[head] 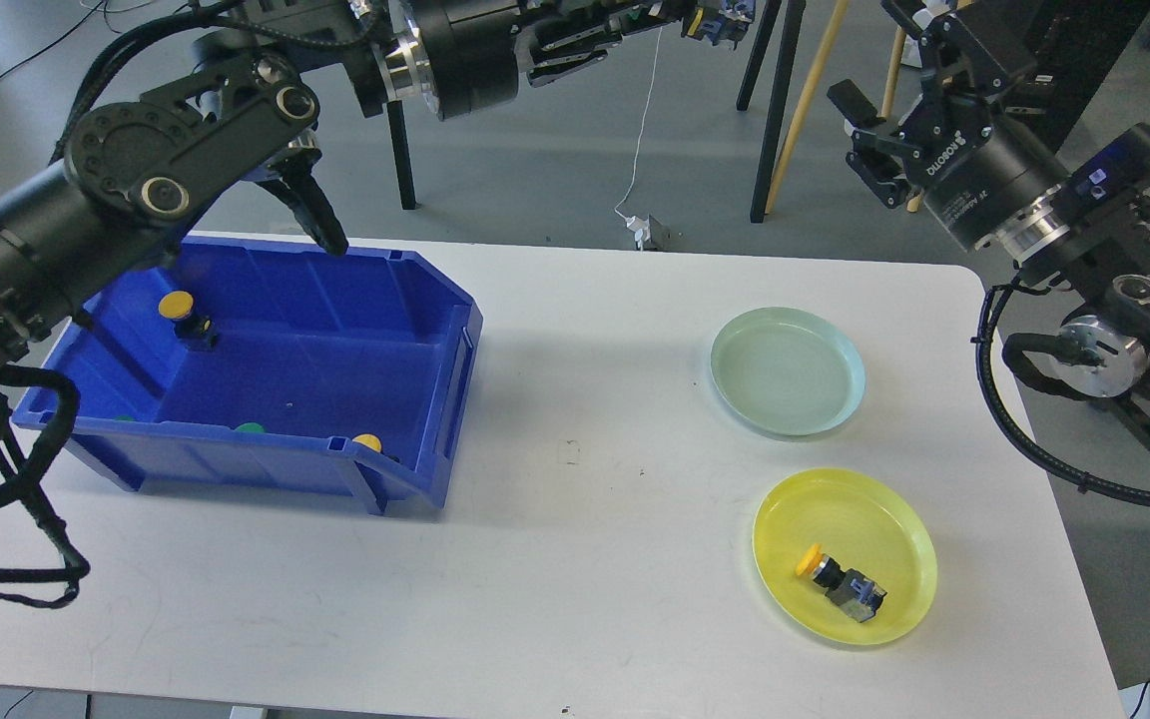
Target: Pass button and place on color plate
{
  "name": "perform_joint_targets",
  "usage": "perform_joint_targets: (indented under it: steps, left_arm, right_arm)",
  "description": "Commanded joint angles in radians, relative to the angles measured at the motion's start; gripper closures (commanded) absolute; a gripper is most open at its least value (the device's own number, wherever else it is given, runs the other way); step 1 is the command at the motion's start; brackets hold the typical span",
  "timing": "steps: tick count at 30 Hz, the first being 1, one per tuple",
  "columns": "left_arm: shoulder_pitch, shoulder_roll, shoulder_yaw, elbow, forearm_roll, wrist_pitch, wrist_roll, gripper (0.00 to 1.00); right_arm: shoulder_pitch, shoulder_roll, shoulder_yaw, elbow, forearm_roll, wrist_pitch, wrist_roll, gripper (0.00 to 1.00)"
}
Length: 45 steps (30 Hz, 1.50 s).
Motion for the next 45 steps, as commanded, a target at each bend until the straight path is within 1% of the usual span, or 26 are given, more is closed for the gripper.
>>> perform_joint_targets:
  steps: [1,11,21,25,28,30,32,33,34,35,36,40,42,45]
  left_arm:
    - [-0.001,-0.018,0.0,0.01,0.0,0.0,0.0,0.74]
    - [-0.01,-0.049,0.005,0.013,-0.002,0.0,0.003,0.74]
    - [-0.033,-0.077,0.003,0.043,-0.003,0.0,0.006,0.74]
    - [-0.035,-0.093,0.003,0.073,-0.003,0.0,0.006,0.74]
    - [-0.033,-0.095,0.003,0.073,-0.002,0.0,0.006,0.74]
    - [-0.033,-0.097,0.003,0.073,-0.002,0.0,0.006,0.74]
    - [-0.033,-0.097,0.002,0.075,-0.002,0.0,0.006,0.74]
    - [-0.033,-0.097,0.002,0.075,-0.003,0.0,0.006,0.74]
    - [-0.033,-0.098,0.002,0.075,-0.002,0.0,0.008,0.74]
    - [-0.033,-0.098,0.002,0.075,-0.002,0.0,0.008,0.74]
    - [-0.033,-0.101,0.002,0.075,-0.002,0.0,0.008,0.74]
    - [-0.033,-0.107,0.003,0.075,-0.003,0.0,0.008,0.74]
    - [-0.033,-0.107,0.003,0.076,-0.003,0.0,0.008,0.74]
    - [-0.033,-0.107,0.003,0.075,-0.002,0.0,0.008,0.74]
  right_arm:
    - [0.002,0.036,0.008,0.018,0.0,-0.005,0.0,0.1]
    - [0.048,0.08,-0.001,0.015,0.001,-0.006,-0.001,0.1]
    - [0.053,0.139,-0.012,0.013,0.0,-0.008,-0.009,0.11]
    - [0.054,0.154,-0.01,0.016,0.0,-0.008,-0.001,0.23]
    - [0.056,0.154,-0.01,0.018,0.0,-0.008,0.0,0.28]
    - [0.063,0.154,-0.01,0.018,0.0,-0.008,0.0,0.34]
    - [0.067,0.156,-0.012,0.016,0.0,-0.009,0.0,0.35]
    - [0.068,0.156,-0.012,0.016,0.0,-0.009,0.0,0.38]
    - [0.068,0.156,-0.012,0.018,-0.002,-0.009,0.0,0.44]
    - [0.068,0.156,-0.012,0.016,-0.002,-0.009,-0.001,0.55]
    - [0.07,0.156,-0.012,0.018,-0.003,-0.009,-0.002,0.61]
    - [0.071,0.154,-0.012,0.019,-0.003,-0.005,-0.007,0.82]
    - [0.076,0.154,-0.012,0.018,-0.005,-0.005,-0.01,0.88]
    - [0.082,0.154,-0.013,0.016,-0.005,-0.005,-0.01,0.92]
